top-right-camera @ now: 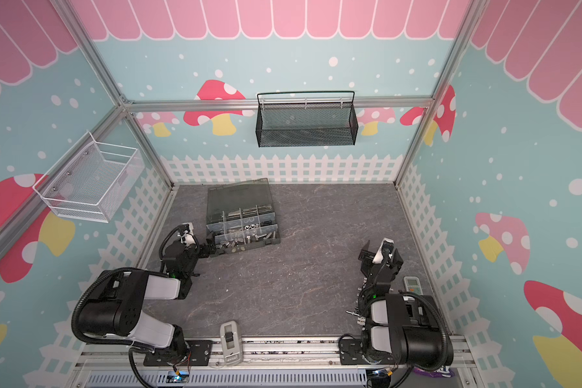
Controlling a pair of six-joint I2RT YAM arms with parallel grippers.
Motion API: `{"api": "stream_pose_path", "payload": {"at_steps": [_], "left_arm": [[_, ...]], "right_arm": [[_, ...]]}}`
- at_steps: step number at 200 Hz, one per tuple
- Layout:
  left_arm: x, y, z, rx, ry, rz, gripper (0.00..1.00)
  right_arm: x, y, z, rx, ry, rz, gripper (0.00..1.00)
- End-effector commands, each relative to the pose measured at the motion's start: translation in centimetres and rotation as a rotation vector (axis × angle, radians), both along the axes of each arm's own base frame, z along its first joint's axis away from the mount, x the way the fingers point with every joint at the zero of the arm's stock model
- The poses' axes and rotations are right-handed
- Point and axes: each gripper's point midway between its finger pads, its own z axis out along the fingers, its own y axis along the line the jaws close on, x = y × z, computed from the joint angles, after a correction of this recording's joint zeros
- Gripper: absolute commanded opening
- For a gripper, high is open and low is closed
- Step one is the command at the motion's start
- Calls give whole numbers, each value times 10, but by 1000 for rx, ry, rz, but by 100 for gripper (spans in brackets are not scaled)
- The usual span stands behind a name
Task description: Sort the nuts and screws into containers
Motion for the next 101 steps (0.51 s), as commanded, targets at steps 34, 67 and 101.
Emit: {"api": "stream_pose_path", "payload": {"at_steps": [34,67,101], "left_arm": [[15,-7,9,18,12,-74,100],[16,0,9,12,3,-27,100],[15,-1,9,13,9,-31,100]], "right_arm": [[14,25,25,-84,-93,162,98],[32,50,18,-135,-51,319,98],[58,66,10,-150,15,428,98]]}}
